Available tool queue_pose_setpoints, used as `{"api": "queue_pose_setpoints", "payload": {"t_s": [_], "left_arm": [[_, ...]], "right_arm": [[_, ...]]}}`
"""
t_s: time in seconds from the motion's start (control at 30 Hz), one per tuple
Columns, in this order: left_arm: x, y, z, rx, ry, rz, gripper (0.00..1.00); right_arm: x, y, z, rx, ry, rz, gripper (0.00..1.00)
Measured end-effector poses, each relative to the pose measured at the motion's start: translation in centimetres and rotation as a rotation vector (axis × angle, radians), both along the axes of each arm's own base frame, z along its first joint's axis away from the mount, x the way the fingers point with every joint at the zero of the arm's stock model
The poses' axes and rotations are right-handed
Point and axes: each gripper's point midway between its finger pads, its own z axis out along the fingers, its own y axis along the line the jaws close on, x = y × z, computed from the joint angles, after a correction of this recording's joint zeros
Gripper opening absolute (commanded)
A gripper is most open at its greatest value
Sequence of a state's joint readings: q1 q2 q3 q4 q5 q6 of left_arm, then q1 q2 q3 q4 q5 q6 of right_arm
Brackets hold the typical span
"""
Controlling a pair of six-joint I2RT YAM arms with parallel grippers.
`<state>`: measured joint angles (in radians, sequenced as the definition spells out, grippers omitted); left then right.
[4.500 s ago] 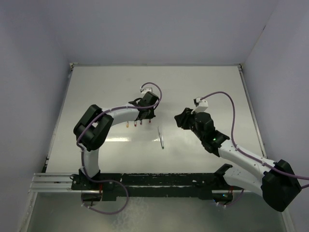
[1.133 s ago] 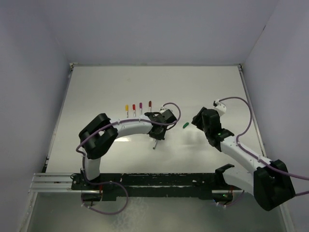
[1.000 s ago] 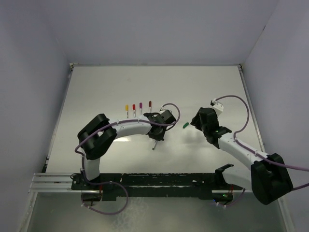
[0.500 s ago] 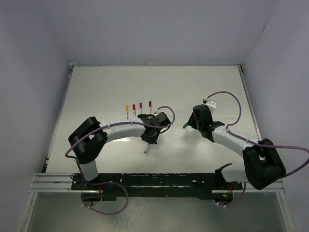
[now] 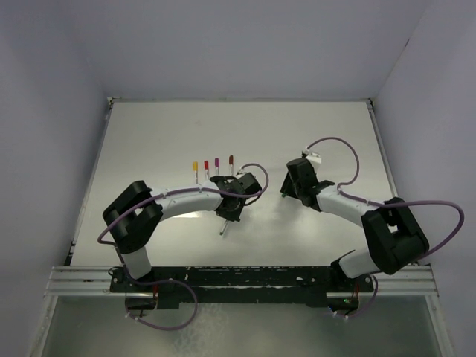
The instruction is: Insert the pens into the pen caps
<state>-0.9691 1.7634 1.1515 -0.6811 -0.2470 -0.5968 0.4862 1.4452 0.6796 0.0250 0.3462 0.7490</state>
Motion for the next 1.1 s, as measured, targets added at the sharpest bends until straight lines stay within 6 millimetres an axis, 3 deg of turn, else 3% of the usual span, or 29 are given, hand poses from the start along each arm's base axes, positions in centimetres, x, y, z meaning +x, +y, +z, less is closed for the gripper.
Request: {"api": "queue_pose_setpoints", "payload": {"t_s": [0.3, 0.73, 0.77, 0.8, 0.83, 0.87, 1.1], "left_arm": [[0.1, 0.5, -0.2, 0.023, -0.012, -0.009, 0.00], [0.2, 0.9, -0.3, 0.028, -0.013, -0.002, 0.00], [0.2, 0.9, -0.3, 0.027, -0.013, -0.002, 0.00], [0.2, 0.9, -0.3, 0.027, -0.013, -0.002, 0.00], [0.2, 0.9, -0.3, 0.027, -0.013, -0.002, 0.00], [0.2, 0.9, -0.3, 0.027, -0.014, -0.002, 0.00], [0.4, 0.8, 0.1, 0.020, -0.026, -0.001, 0.00]], "right_arm": [[-1.1, 0.1, -1.9, -0.035, 0.071, 0.014, 0.49], [0.5, 1.1, -2.0, -0.041, 0.066, 0.013, 0.46], [0.5, 1.1, -2.0, -0.042, 0.067, 0.013, 0.44], [0.5, 1.1, -2.0, -0.044, 0.068, 0.013, 0.34], [0.6, 1.1, -2.0, -0.046, 0.069, 0.012, 0.15], [0.6, 1.0, -2.1, -0.051, 0.072, 0.011, 0.03], [0.9, 1.3, -2.3, -0.060, 0.077, 0.011, 0.00]]}}
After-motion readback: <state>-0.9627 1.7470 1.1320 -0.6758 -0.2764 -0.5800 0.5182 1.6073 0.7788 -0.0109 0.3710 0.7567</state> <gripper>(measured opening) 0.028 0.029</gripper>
